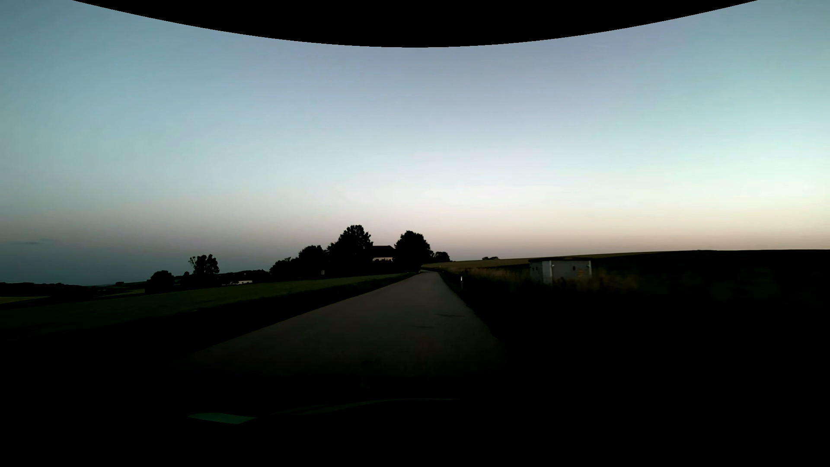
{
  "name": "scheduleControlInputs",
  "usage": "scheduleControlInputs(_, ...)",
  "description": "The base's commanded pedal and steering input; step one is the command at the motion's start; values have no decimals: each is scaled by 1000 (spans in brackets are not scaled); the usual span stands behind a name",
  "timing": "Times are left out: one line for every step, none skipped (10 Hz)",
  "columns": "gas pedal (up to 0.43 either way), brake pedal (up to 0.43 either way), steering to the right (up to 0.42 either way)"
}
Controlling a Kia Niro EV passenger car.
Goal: Follow the waypoints while adhering to traffic rules and regulations
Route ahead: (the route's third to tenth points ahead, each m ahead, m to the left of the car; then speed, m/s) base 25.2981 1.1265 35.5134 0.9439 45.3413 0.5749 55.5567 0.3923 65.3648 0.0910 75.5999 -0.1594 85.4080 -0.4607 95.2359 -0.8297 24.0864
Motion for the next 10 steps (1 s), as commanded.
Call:
scheduleControlInputs(331, 0, 11)
scheduleControlInputs(311, 0, 10)
scheduleControlInputs(299, 0, 10)
scheduleControlInputs(299, 0, 10)
scheduleControlInputs(287, 0, 9)
scheduleControlInputs(280, 0, 9)
scheduleControlInputs(280, 0, 9)
scheduleControlInputs(280, 0, 8)
scheduleControlInputs(280, 0, 7)
scheduleControlInputs(280, 0, 6)
